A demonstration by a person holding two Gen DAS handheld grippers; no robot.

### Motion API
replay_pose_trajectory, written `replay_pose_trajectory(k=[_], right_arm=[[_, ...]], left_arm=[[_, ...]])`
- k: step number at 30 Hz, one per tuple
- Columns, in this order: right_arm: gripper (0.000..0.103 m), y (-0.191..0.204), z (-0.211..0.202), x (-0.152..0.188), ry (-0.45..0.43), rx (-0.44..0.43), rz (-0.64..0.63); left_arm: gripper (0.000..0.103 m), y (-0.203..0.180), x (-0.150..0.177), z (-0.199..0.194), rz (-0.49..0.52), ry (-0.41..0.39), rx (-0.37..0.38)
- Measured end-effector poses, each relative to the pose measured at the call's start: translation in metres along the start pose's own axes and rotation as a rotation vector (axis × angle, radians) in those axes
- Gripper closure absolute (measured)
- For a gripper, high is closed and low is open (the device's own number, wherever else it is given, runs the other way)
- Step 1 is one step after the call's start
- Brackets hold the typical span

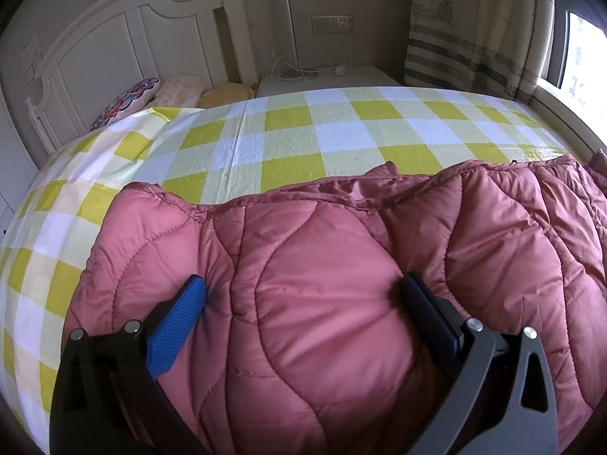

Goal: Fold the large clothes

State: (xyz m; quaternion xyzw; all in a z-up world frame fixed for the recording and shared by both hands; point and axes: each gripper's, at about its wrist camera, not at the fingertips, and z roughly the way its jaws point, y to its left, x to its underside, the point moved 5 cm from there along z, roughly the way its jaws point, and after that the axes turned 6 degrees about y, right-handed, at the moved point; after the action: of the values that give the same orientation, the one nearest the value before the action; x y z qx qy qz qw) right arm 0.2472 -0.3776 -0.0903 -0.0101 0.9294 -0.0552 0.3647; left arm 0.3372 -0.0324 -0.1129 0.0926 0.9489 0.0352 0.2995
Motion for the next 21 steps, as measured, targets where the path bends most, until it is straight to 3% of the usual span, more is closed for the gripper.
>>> replay_pose_trajectory(k=[3, 6, 7, 10, 15, 18, 20, 21], right_arm=[[0.005, -0.037, 0.026, 0.009, 0.089, 0.021, 0.126], [0.005, -0.067, 0.053, 0.025, 0.161, -0.166, 0.293], [0.005, -0.072, 0.049, 0.022, 0.164, -0.128, 0.303], [0.005, -0.077, 0.027, 0.004, 0.108, 0.003, 0.284], [0.005, -0.039, 0.004, -0.046, -0.042, -0.050, 0.171], [0.005, -0.009, 0.043, -0.058, 0.056, -0.046, 0.043], [0.005, -0.010, 0.087, -0.043, 0.176, 0.112, -0.019], [0.005, -0.020, 0.103, -0.034, 0.212, 0.037, 0.060]], left_arm=[[0.002, -0.001, 0.000, 0.000, 0.000, 0.001, 0.001], [0.002, -0.002, 0.001, -0.001, 0.002, -0.001, 0.000], [0.002, -0.002, 0.000, -0.001, 0.002, -0.002, -0.001], [0.002, -0.002, 0.000, 0.000, 0.002, 0.002, 0.000], [0.002, -0.002, 0.001, -0.001, 0.004, 0.001, -0.001], [0.002, -0.002, 0.001, 0.000, 0.005, 0.002, -0.002], [0.002, -0.002, 0.001, 0.000, 0.005, 0.002, -0.002], [0.002, -0.003, 0.001, -0.001, 0.005, 0.002, 0.007]])
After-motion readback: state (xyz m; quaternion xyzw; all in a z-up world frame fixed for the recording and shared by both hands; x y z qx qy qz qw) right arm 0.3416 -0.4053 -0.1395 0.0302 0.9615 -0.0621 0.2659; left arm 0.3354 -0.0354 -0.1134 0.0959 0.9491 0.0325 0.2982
